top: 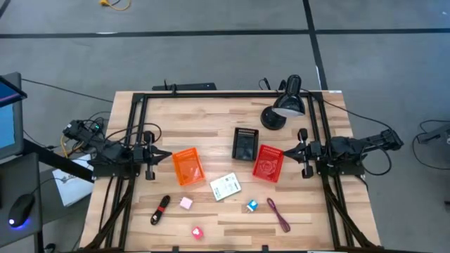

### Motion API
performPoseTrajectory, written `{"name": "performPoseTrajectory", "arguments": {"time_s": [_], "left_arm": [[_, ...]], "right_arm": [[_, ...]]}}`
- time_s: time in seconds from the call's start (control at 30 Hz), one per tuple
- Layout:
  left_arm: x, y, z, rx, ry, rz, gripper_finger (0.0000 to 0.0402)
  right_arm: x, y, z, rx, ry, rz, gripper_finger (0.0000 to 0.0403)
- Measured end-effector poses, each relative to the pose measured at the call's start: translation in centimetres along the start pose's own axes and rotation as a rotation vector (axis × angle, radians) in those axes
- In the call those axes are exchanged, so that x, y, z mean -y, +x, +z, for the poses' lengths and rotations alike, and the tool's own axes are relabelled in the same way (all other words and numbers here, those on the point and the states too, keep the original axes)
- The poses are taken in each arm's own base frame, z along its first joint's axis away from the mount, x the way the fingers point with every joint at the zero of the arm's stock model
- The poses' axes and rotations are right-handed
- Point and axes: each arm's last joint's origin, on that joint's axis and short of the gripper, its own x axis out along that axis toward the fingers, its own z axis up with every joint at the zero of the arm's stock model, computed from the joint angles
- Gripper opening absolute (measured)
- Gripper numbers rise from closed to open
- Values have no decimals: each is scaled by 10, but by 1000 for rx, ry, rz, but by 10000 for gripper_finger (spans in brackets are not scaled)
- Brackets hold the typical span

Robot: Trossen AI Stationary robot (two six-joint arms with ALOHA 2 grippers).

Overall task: Pick and place items into bin
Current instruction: Put the black charger cable into the orange bin

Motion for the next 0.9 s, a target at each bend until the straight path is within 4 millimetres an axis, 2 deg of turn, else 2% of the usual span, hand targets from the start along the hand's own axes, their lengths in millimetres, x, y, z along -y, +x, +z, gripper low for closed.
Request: {"name": "performPoseTrajectory", "arguments": {"time_s": [0.13, 0.27, 0.4, 0.47, 0.6, 0.73, 0.83, 0.9], "left_arm": [[0, 0, 5, 41, -75, -13, 0], [2, -1, 11, 112, -169, -144, 0], [-4, -3, 33, 195, -185, -124, 2], [-10, -5, 45, 173, -193, -79, 11], [-16, -5, 70, 29, -222, -75, 55], [-23, 0, 118, -129, -238, -53, 114], [-20, 15, 150, -326, -240, -33, 146], [-11, 29, 161, -515, -245, -36, 156]], "right_arm": [[0, 0, 0, 0, 0, 0, 1], [0, 0, 0, 0, 0, 0, 1], [0, 0, 0, 0, 0, 0, 1], [0, 0, 0, 0, 0, 0, 1], [0, 0, 0, 0, 0, 0, 1], [0, 0, 0, 0, 0, 0, 1], [0, 0, 0, 0, 0, 0, 1], [0, 0, 0, 0, 0, 0, 1]]}}
